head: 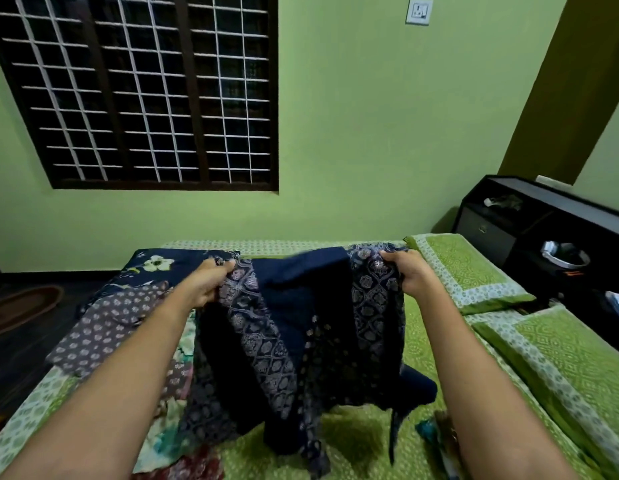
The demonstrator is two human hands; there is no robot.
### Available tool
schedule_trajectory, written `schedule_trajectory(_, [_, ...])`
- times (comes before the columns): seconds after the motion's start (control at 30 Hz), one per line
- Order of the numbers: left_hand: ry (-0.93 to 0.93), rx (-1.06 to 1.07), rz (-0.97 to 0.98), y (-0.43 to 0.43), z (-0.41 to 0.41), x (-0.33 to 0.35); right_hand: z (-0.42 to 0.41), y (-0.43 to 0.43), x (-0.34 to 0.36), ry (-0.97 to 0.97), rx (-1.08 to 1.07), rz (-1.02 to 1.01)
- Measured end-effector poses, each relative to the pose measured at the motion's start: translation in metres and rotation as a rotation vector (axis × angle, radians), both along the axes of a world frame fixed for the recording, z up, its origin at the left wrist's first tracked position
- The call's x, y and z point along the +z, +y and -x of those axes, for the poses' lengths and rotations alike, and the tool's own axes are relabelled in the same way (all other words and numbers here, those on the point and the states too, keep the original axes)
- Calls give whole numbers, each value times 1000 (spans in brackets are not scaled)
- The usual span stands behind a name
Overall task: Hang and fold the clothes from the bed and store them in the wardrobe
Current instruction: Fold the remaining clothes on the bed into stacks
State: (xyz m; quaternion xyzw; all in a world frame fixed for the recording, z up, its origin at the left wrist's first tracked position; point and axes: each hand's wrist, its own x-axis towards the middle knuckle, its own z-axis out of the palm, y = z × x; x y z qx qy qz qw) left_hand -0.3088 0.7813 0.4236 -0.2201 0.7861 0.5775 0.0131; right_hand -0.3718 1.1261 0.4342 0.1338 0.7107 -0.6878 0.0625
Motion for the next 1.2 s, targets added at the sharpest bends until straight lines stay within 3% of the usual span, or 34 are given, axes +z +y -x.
schedule_trajectory(0.1, [-90,-76,536,-4,5,1,10,11,-11,58,-112,-326])
schedule_trajectory(0.17, [-136,-50,702,-6,6,7,-4,7,-1,53,-154,-470])
schedule_trajectory(0.23, [-90,-36,741,-6,5,7,-10,4,0,72,-118,-452])
schedule_trajectory(0.37, [93,-378,402,0,1,7,-5,2,-11,124,112,-529])
schedule_trajectory(0.43, [18,-583,542,-3,-3,8,-3,4,-12,88,205,-623])
schedule_trajectory(0.5, [-89,-616,802,-11,-3,4,-2,9,-10,46,224,-752])
schedule_trajectory(0.6, [-105,-461,1101,-21,-2,-5,-5,18,-5,-55,252,-991])
schedule_trajectory(0.7, [-2,-350,1179,-20,-2,-7,-11,9,-7,-52,234,-1148])
schedule_trajectory(0.77, [33,-371,1156,-11,-4,-1,-14,2,-12,23,168,-1240])
schedule_trajectory(0.83, [13,-471,843,2,-9,9,-12,-3,-11,152,208,-1336])
schedule_trajectory(0.9, [-25,-482,415,15,-15,21,-13,-8,-1,214,337,-1188])
schedule_trajectory(0.97, [55,-315,225,22,-12,28,-11,-10,9,199,291,-957])
schedule_trajectory(1.07, [154,45,95,29,-1,31,-14,-18,23,187,118,-739])
schedule_trajectory(1.2, [189,-150,228,63,7,36,-35,-68,34,91,373,-338])
